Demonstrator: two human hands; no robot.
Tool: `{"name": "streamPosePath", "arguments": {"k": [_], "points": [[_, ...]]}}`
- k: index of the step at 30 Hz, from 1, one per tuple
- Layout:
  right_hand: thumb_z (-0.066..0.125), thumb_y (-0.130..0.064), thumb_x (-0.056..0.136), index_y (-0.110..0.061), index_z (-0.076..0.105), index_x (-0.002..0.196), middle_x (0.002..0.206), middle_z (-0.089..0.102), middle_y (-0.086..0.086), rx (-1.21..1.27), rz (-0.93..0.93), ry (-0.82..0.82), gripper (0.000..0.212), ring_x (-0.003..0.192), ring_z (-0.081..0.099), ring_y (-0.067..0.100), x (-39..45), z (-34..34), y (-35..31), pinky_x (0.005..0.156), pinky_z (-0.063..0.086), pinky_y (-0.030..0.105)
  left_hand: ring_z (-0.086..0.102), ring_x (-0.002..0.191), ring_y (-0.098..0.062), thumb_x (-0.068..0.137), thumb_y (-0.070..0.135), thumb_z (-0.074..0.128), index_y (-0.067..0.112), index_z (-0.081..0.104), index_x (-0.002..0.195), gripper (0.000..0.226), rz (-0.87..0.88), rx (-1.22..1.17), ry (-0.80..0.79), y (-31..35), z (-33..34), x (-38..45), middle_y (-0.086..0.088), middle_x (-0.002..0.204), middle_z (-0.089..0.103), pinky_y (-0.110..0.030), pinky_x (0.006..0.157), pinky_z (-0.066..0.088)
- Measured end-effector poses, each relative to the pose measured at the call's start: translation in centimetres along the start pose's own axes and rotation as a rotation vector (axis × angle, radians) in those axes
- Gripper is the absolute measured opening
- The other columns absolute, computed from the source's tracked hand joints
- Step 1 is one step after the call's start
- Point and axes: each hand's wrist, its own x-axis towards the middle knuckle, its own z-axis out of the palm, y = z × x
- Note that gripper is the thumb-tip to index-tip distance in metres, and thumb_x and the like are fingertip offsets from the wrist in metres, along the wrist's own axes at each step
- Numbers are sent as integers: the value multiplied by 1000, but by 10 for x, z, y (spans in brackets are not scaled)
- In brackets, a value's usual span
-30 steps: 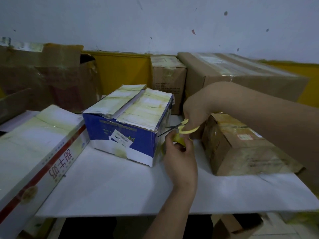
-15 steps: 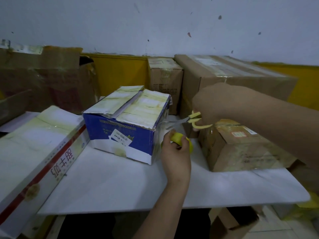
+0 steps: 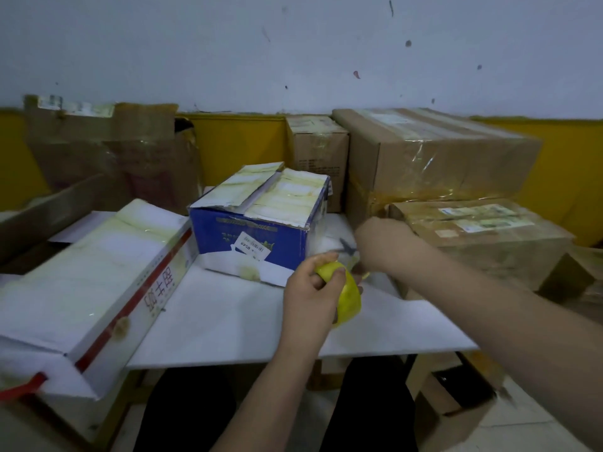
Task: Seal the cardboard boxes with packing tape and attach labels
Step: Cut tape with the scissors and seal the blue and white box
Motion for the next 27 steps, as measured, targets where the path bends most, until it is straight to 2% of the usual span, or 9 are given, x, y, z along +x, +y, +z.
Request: {"name": "streamPosePath", "arguments": {"k": [2, 4, 7, 9, 12, 14, 17, 22, 27], "points": [[54, -17, 97, -8, 64, 118, 120, 61, 10, 46, 10, -29, 26, 111, 63, 28, 2, 13, -18, 75, 48, 32, 75, 90, -33, 91, 11, 68, 25, 69, 110, 23, -24, -3, -38, 8, -13, -6, -12, 100, 76, -47, 83, 61], [50, -19, 100, -6, 64, 118, 121, 62, 13, 94, 16, -41, 27, 113, 63, 31, 9, 28, -26, 80, 51, 34, 75, 87, -35, 95, 3, 62, 17, 65, 115, 25, -55, -30, -103, 17, -24, -12, -16, 96, 76, -40, 78, 61], [45, -44, 103, -13, 59, 74, 76, 58, 7, 298, 93, 104, 45, 79, 61, 27, 11, 30, -26, 54, 40, 29, 75, 82, -31, 96, -2, 58, 9, 60, 122, 28, -77, -4, -202, 28, -41, -20, -19, 98, 75, -30, 67, 59], [47, -54, 99, -18, 52, 62, 61, 52, 0, 556, 40, 365, 52, 62, 55, 18, -1, 19, -24, 47, 32, 29, 75, 83, -30, 96, -2, 57, 9, 59, 123, 30, -73, 23, -254, 33, -50, -25, -20, 102, 75, -29, 68, 59], [60, -61, 86, -31, 70, 93, 83, 67, -15, 921, -234, 417, 33, 77, 62, 1, -38, -6, -34, 62, 49, 18, 76, 86, -28, 98, 0, 56, 12, 58, 124, 29, -62, 80, -285, 40, -61, -32, -12, 102, 77, -27, 71, 59], [71, -52, 82, -28, 73, 100, 89, 69, -15, 866, -331, 378, 29, 81, 64, -1, -53, -7, -45, 67, 52, 16, 76, 88, -27, 98, 1, 56, 10, 59, 124, 28, -40, 107, -282, 42, -67, -38, -10, 102, 77, -27, 71, 59], [77, -32, 84, -22, 77, 88, 81, 69, -12, 911, -327, 518, 11, 76, 64, 2, -58, 7, -63, 66, 53, 19, 76, 87, -28, 98, 1, 55, 12, 60, 123, 27, -33, 125, -237, 42, -74, -48, -12, 101, 77, -29, 71, 60], [77, -26, 83, -22, 74, 77, 78, 64, -13, 866, -363, 705, 8, 78, 60, 5, -62, 26, -85, 70, 52, 29, 76, 80, -23, 100, 10, 57, 16, 50, 130, 32, -123, 156, -191, 39, -81, -69, -18, 95, 76, -26, 66, 59], [80, -24, 82, -21, 69, 70, 74, 63, -11, 1005, -306, 654, 16, 72, 59, 6, -68, 39, -95, 69, 52, 29, 68, 64, 6, 102, 17, 56, 41, 25, 133, 50, -180, 266, -166, 34, -85, -85, 21, 68, 72, -18, 60, 49]]}}
